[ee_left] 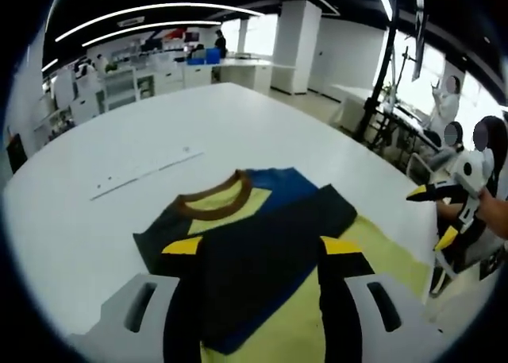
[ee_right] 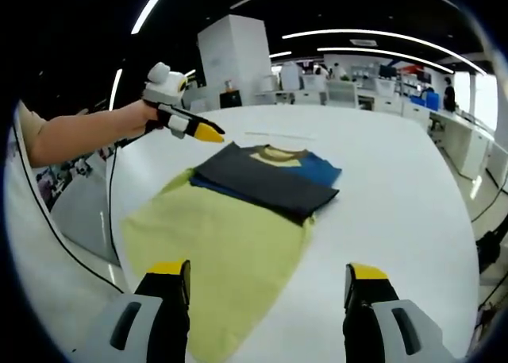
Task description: Fold the garment on the visible template until the final outline fits inside the template.
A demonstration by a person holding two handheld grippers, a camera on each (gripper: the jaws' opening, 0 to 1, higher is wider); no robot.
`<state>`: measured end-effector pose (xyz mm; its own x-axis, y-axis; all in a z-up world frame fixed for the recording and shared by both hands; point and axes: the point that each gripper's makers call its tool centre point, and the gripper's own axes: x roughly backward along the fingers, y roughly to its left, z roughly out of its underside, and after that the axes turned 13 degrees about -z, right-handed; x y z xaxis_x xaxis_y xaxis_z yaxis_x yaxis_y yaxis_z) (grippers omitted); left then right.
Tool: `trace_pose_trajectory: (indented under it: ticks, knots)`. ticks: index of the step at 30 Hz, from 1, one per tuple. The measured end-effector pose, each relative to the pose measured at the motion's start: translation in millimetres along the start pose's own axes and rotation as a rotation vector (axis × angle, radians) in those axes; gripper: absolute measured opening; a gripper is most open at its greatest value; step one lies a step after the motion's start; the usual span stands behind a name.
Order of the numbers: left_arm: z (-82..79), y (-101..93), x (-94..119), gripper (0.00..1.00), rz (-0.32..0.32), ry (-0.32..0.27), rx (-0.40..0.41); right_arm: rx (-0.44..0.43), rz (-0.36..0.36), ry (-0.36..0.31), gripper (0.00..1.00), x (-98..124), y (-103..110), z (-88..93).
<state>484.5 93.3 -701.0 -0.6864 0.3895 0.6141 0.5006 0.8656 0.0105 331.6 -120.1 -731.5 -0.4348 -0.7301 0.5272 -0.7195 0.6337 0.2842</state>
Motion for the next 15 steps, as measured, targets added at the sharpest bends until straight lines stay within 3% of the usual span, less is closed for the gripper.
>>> trace_pose_trajectory:
  ticks: [15]
  knots:
    - [32.7,26.2,11.7,0.48,-0.037,0.029,0.024,0.003,0.001,-0.006,0.77,-10.7,-7.0,-9.8]
